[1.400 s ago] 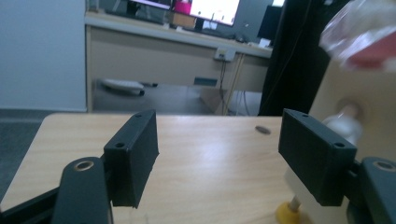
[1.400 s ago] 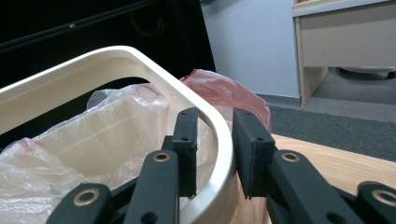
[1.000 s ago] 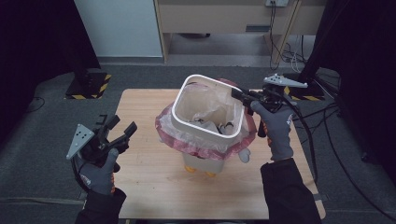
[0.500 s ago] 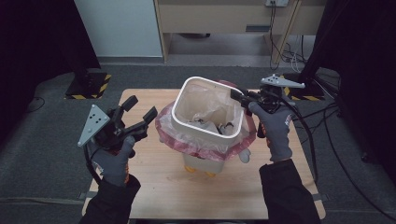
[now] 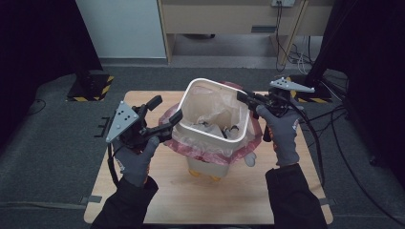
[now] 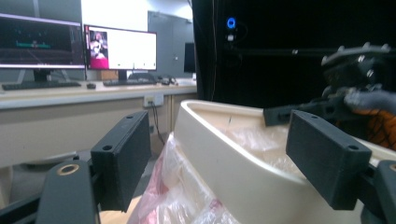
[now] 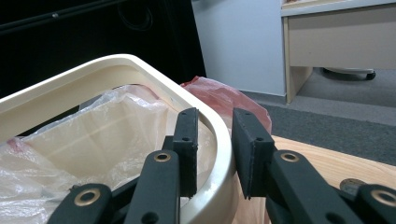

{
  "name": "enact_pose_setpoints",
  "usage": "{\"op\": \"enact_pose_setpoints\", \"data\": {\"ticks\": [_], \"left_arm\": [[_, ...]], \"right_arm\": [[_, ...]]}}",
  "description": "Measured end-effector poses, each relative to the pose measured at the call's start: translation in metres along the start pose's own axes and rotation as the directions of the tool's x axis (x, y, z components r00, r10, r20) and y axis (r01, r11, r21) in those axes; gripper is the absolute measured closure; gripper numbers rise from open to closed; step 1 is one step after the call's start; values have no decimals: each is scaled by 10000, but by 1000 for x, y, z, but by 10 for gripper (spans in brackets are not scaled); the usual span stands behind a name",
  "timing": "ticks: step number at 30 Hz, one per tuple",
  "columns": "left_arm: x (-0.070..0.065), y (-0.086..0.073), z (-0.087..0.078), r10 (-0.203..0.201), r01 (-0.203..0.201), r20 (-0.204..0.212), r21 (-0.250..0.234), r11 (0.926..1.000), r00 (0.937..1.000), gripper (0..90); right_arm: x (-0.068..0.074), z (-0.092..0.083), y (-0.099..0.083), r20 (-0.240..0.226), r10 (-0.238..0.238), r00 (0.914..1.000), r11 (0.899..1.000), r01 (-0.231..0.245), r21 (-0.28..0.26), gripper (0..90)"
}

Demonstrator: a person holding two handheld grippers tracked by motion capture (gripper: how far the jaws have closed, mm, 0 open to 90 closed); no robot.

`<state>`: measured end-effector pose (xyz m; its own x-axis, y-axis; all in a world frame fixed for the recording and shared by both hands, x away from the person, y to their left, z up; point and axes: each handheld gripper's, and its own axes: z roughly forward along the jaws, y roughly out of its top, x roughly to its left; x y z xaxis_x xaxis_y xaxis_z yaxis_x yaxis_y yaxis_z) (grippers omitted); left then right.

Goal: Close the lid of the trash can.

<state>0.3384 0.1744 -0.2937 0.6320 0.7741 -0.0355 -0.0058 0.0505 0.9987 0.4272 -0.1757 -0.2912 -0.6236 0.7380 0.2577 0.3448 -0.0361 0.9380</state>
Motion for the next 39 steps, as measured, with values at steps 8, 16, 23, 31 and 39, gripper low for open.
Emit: {"op": "enact_pose_setpoints", "data": {"ticks": [8,16,23,31,39], "left_arm": [[2,-11,7,-378,381,-52,763,9964,9993,231],[5,-16,8,-526,529,-64,666,9964,9986,217],[6,-17,9,-480,487,-122,601,9970,9988,206],[7,-25,13,-748,752,-100,449,9962,9971,213],[8,-25,10,-603,605,-47,469,9971,9982,249]], "right_arm": [[3,1,6,-25,-321,9995,9992,321,246,712],[2,-3,3,-360,-507,9981,9981,493,-378,636],[-2,-5,4,816,-796,9935,9783,936,-1851,521],[-4,9,-15,1547,-1612,9747,9675,1870,-1702,535],[-6,6,-25,1466,-1369,9797,9601,1677,-2238,513]]}}
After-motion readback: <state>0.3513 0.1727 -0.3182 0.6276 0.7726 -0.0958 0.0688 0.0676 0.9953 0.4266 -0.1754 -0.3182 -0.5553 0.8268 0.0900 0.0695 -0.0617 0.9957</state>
